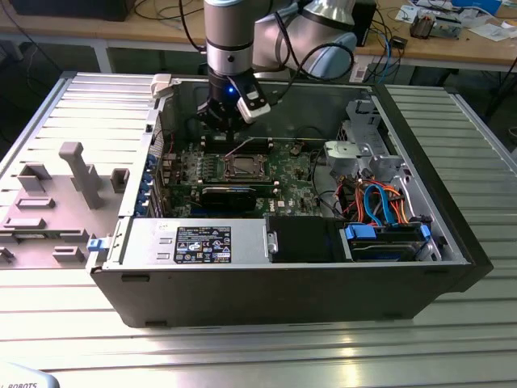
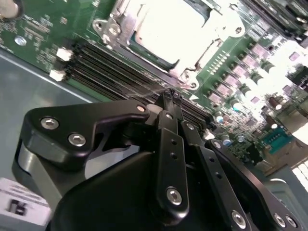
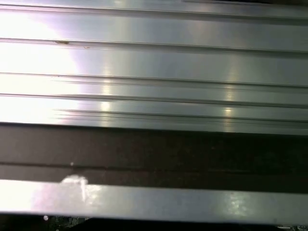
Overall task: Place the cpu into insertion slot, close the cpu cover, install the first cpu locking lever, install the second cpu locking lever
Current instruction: 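Install the first cpu locking lever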
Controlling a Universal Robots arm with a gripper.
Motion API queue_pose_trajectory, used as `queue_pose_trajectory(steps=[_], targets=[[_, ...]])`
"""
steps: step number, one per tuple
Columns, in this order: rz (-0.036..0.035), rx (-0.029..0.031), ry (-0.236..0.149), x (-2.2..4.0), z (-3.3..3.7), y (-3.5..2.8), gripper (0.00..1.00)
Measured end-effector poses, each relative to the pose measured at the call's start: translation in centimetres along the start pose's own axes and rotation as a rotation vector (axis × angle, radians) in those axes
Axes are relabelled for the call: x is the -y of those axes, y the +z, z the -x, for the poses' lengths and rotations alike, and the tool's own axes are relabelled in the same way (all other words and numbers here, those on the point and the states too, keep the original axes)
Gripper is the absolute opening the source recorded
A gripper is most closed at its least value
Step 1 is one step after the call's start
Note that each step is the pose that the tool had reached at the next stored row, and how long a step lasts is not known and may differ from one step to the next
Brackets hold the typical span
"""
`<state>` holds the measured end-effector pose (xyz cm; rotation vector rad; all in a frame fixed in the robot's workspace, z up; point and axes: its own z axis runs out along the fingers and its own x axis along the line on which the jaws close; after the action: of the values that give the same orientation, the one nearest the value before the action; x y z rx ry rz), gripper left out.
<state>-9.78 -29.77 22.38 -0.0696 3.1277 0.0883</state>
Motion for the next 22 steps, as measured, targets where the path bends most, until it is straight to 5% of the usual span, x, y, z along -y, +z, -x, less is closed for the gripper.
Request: queue_pose_trajectory(steps=[8,13,22], targets=[[-0.0004,0.0005,-0.002,0.19,-0.15,0.09,0.11],[-0.0029,-0.011,-0.022,0.6,1.89,1.59,0.11],[-0.0027,-0.0145,-0.024,0.79,3.02,2.03,0.11]])
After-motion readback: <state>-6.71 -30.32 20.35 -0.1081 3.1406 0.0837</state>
